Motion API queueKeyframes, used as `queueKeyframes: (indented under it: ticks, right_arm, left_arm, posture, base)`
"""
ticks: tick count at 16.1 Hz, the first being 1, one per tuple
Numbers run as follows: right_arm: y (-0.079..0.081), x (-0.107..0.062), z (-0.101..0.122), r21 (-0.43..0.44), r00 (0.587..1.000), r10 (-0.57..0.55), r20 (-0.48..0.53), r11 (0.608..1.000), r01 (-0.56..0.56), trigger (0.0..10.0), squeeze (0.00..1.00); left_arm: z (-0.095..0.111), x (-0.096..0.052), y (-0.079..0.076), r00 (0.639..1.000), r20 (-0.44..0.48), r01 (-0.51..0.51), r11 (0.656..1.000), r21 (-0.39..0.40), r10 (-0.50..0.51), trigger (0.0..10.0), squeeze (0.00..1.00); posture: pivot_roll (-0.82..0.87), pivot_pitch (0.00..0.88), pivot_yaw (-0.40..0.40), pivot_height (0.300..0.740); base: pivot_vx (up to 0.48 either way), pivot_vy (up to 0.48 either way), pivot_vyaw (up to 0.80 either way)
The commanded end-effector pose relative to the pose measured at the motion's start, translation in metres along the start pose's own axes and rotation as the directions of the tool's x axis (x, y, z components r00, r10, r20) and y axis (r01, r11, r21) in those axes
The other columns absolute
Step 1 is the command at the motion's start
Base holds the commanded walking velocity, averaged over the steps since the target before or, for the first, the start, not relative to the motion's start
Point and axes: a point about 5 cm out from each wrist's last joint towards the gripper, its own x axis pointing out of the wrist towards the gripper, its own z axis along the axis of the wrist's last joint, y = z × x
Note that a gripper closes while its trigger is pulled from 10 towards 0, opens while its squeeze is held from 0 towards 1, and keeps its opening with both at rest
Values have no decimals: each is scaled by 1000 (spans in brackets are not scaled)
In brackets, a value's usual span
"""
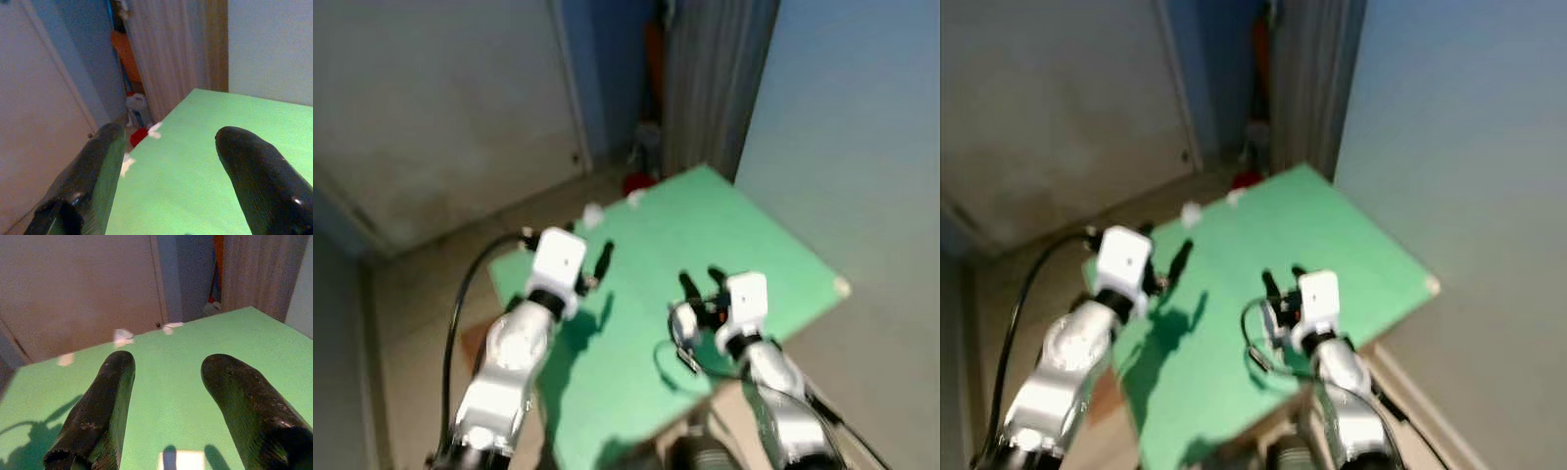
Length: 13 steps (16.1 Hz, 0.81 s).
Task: Hang keys on a hook
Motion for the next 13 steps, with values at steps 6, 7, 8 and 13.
queueKeyframes:
  ticks: [6, 7, 8, 13]
  right_arm:
    - [-19, 2, -31, 6, 963, -185, -195, 982, 190, 10000, 0]
    - [-21, 1, -34, 9, 958, -184, -220, 982, 191, 10000, 0]
    - [-21, 1, -38, 5, 954, -169, -248, 985, 175, 10000, 0]
    - [-14, 0, -58, 18, 926, -67, -372, 997, 79, 10000, 0]
  left_arm:
    - [-3, -28, 0, 999, -50, -22, 1000, 1, 22, 10000, 0]
    - [-3, -34, -3, 998, -55, -27, 1000, 2, 27, 10000, 0]
    - [-3, -39, -4, 997, -63, -39, 999, -12, 38, 10000, 0]
    - [3, -69, -7, 989, -112, -104, 994, -39, 99, 10000, 0]
  posture:
    - [-4, 171, 81, 736]
    - [7, 185, 77, 736]
    - [26, 210, 64, 736]
    - [107, 323, 39, 736]
  base:
    - [0, 0, 0]
    - [0, 0, 0]
    - [0, 0, 0]
    - [0, 0, 0]
